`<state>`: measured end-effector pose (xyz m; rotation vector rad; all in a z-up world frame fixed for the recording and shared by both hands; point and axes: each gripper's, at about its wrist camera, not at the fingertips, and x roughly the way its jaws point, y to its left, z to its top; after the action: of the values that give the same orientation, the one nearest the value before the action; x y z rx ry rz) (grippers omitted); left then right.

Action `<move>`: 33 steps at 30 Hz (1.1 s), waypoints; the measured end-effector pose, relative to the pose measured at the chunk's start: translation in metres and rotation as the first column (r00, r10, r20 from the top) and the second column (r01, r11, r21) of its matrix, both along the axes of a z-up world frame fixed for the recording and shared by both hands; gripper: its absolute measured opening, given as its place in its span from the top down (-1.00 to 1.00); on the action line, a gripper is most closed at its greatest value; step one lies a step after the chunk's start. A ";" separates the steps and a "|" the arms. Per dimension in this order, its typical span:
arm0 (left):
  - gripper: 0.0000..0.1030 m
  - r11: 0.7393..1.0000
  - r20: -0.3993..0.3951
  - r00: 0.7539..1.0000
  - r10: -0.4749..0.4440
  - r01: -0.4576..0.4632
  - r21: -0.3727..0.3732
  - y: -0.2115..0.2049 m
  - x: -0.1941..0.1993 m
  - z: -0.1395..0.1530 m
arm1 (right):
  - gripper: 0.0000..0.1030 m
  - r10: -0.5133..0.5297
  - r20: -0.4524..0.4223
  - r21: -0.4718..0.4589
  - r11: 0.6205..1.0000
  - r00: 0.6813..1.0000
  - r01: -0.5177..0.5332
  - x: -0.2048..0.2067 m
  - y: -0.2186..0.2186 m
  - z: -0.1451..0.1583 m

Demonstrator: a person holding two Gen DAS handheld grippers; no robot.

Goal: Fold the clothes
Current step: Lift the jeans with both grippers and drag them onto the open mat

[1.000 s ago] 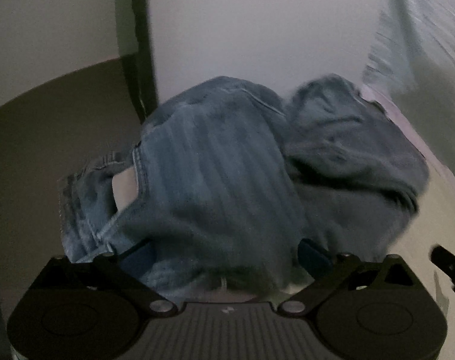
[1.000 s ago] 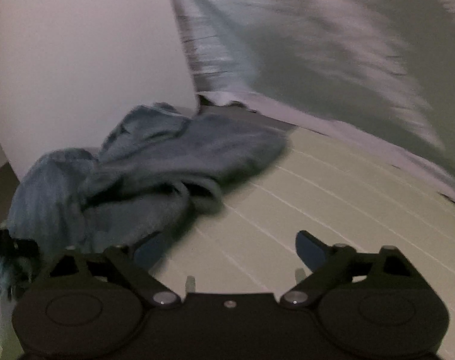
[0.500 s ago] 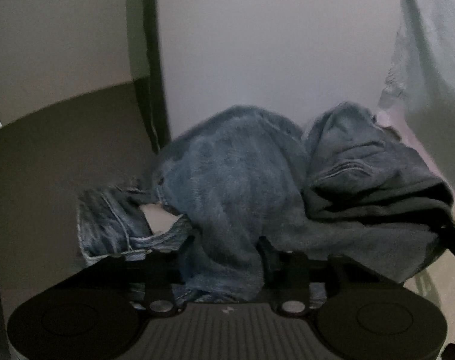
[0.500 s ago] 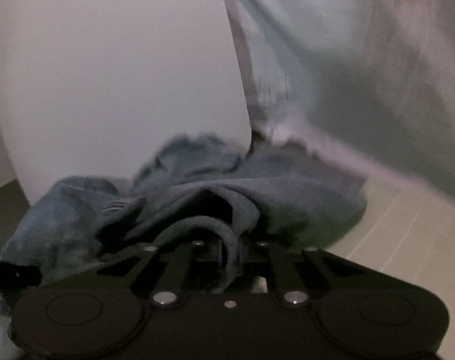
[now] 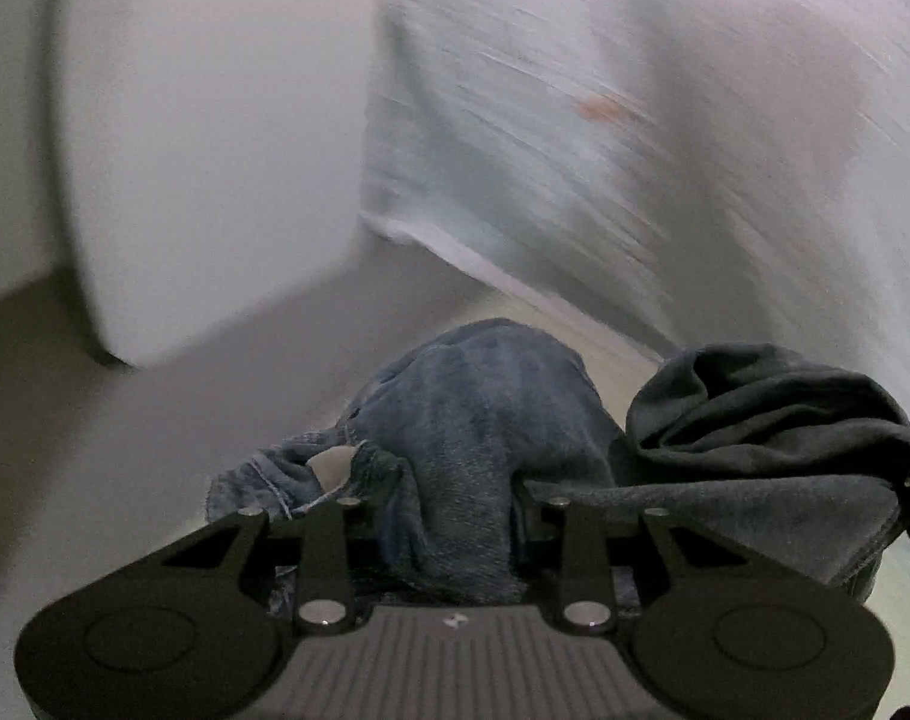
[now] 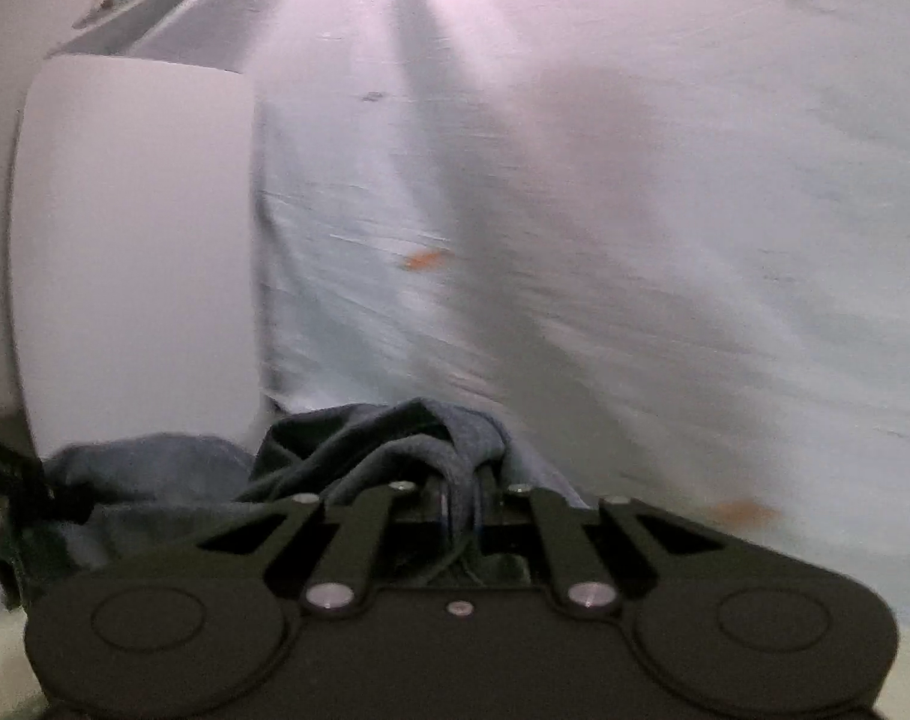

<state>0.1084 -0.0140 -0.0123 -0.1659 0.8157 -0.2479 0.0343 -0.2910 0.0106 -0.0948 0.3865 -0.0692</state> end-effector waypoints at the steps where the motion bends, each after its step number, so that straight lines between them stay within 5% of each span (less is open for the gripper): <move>1: 0.30 0.998 -0.024 0.998 -0.061 0.061 -0.002 -0.017 -0.015 -0.005 | 0.85 -0.042 -0.051 -0.001 0.999 0.998 0.042 -0.024 -0.013 -0.008; 4: 0.25 0.971 -0.131 0.963 -0.235 0.238 0.010 -0.065 -0.057 -0.037 | 0.81 -0.166 -0.200 -0.015 0.986 0.966 0.167 -0.097 -0.054 -0.033; 8: 0.23 0.921 -0.234 0.905 -0.354 0.381 0.080 -0.107 -0.118 -0.059 | 0.61 -0.306 -0.373 -0.046 0.949 0.876 0.311 -0.193 -0.104 -0.066; 11: 0.03 0.911 -0.198 0.910 -0.363 0.392 0.132 -0.114 -0.154 -0.055 | 0.11 -0.325 -0.390 -0.004 0.936 0.861 0.351 -0.240 -0.119 -0.075; 15: -0.08 0.941 -0.195 0.941 -0.278 0.307 0.140 -0.104 -0.174 -0.056 | 0.09 -0.337 -0.357 0.057 0.923 0.871 0.380 -0.282 -0.134 -0.072; 22: -0.45 0.981 -0.224 0.969 -0.108 0.140 0.134 -0.072 -0.173 -0.055 | -0.05 -0.367 -0.348 0.047 0.913 0.863 0.406 -0.299 -0.146 -0.075; 26: -0.60 0.976 -0.192 0.977 -0.088 0.123 0.178 -0.065 -0.157 -0.052 | -0.13 -0.364 -0.377 0.005 0.919 0.852 0.395 -0.293 -0.139 -0.081; 33: -0.60 0.980 -0.285 0.954 -0.093 0.139 0.146 -0.063 -0.122 -0.077 | -0.22 -0.356 -0.412 -0.037 0.926 0.839 0.375 -0.260 -0.148 -0.101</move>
<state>-0.0136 -0.0769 -0.0896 0.0038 1.1231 -0.2703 -0.2253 -0.4389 -0.0905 0.0131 0.8299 -0.4257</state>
